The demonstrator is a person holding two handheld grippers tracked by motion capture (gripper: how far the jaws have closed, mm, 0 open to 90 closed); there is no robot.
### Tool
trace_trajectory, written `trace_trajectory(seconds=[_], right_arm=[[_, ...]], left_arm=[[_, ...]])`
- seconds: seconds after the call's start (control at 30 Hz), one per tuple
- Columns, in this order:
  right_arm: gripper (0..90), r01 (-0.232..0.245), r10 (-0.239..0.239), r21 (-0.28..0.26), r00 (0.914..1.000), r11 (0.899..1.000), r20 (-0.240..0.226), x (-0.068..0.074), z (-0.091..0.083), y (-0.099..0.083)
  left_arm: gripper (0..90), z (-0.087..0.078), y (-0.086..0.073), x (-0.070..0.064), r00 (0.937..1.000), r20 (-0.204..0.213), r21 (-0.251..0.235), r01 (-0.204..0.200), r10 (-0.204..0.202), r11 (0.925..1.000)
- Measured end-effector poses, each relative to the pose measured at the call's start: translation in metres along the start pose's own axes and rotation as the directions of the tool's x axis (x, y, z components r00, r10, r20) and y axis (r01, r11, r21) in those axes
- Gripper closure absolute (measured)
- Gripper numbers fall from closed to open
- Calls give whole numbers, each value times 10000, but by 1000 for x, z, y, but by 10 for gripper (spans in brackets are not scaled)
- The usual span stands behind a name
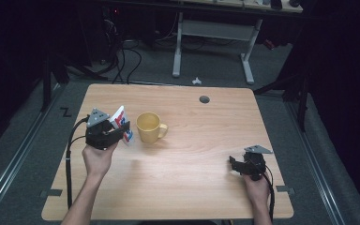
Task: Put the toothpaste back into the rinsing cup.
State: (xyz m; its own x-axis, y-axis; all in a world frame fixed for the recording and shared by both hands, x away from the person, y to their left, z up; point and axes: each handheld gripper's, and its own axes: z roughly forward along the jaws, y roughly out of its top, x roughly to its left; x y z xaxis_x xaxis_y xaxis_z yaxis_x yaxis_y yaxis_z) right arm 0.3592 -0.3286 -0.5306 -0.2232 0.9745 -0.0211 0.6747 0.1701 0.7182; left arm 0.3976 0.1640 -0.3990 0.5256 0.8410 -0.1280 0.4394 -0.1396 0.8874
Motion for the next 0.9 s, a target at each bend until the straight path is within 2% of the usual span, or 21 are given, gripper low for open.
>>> trace_trajectory(seconds=[0.9], right_arm=[[246, -28, 28, 5, 10000, 10000, 17, 0, 0, 0]], left_arm=[[675, 12, 35, -9, 9990, 275, -108, -336, 339, 9994]])
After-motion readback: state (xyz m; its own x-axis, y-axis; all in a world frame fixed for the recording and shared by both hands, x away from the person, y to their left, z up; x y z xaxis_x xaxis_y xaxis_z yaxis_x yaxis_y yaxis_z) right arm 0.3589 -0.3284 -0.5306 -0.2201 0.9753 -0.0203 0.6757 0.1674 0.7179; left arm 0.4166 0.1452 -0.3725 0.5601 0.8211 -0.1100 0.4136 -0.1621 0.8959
